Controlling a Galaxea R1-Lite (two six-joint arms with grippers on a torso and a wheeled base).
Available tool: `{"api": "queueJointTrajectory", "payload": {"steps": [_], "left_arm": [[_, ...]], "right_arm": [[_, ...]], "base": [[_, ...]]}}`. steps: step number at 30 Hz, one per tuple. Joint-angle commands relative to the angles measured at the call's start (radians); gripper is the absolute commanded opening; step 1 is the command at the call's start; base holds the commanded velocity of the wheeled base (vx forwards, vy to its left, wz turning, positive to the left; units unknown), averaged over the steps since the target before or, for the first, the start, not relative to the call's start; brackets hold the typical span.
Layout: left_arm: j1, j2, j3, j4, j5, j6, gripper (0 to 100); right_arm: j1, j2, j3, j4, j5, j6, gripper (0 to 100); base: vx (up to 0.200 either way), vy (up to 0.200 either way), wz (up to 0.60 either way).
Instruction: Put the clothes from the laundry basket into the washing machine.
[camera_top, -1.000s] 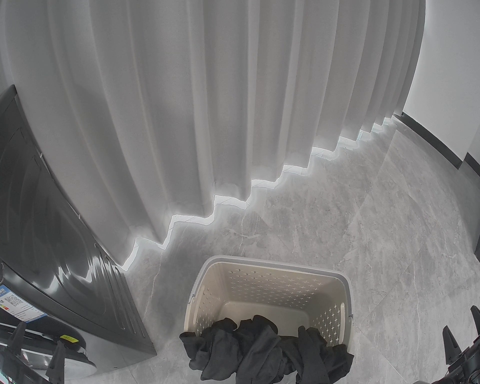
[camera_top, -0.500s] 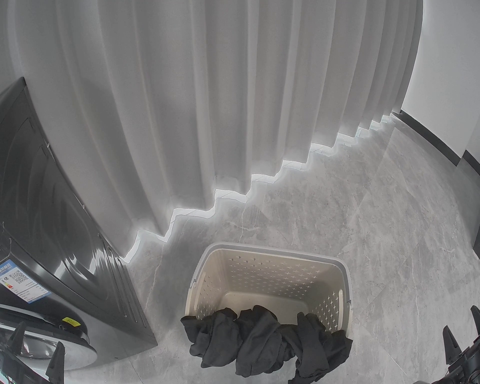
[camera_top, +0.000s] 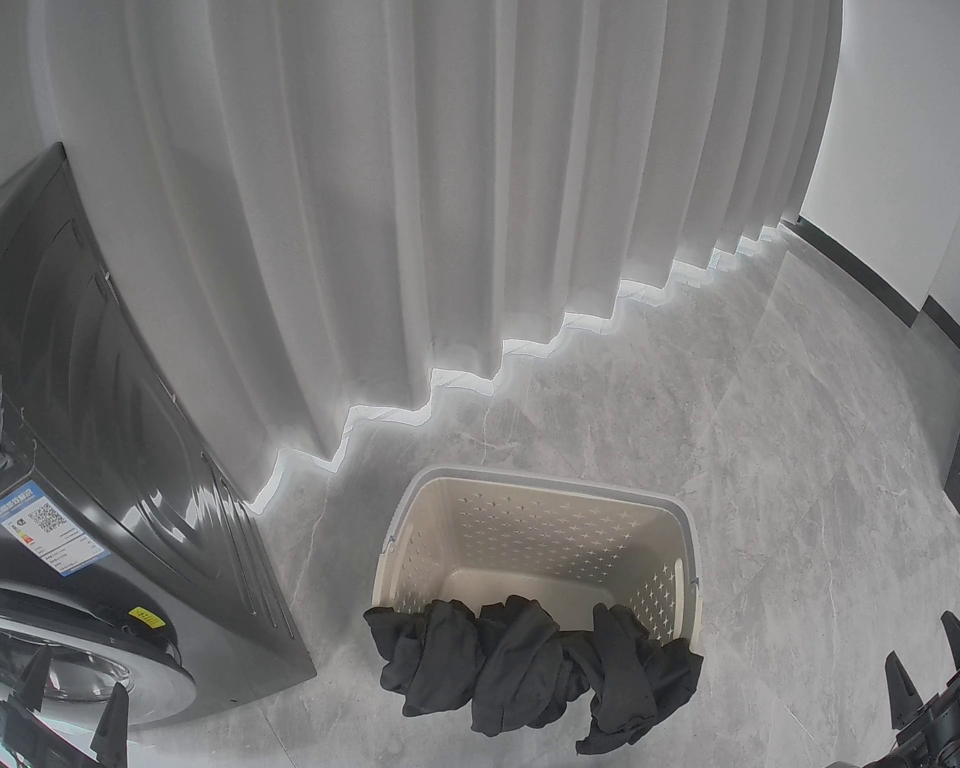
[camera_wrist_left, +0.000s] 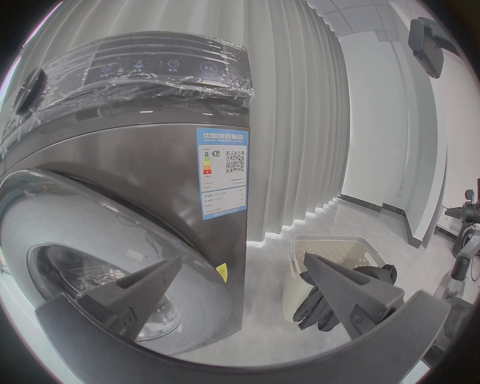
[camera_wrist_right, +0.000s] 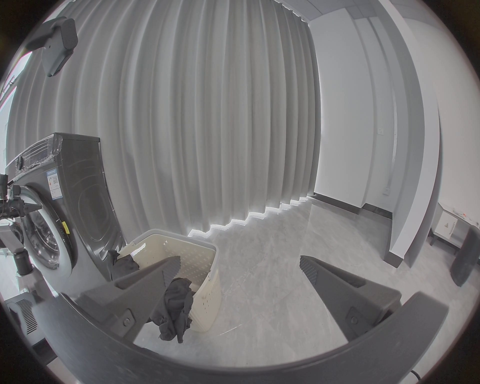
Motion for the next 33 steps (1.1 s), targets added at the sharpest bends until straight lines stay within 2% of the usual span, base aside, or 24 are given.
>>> {"api": "queueJointTrajectory", "payload": {"steps": [1,7,12,25,28,33], "left_arm": [[0.001,-0.015,0.016,-0.001,-0.001,0.001,100],[0.001,-0.015,0.016,-0.001,-0.002,0.001,100],[0.001,-0.015,0.016,-0.001,-0.002,-0.001,100],[0.001,-0.015,0.016,-0.001,-0.002,-0.001,100],[0.001,-0.015,0.016,-0.001,-0.001,0.001,100],[0.001,-0.015,0.016,0.001,-0.001,0.007,100]], "right_arm": [[0.0,0.001,0.018,0.0,0.0,0.0,100],[0.0,0.001,0.018,0.0,0.0,0.0,100],[0.0,0.001,0.018,0.0,0.0,0.0,100],[0.0,0.001,0.018,0.0,-0.001,0.003,100],[-0.001,0.001,0.018,0.0,0.0,0.003,100],[0.0,0.001,0.018,0.0,-0.001,0.003,100]], "base": [[0.0,0.0,0.0],[0.0,0.0,0.0],[-0.2,0.0,0.0],[0.0,0.0,0.0],[-0.2,0.0,0.0],[0.0,0.0,0.0]]}}
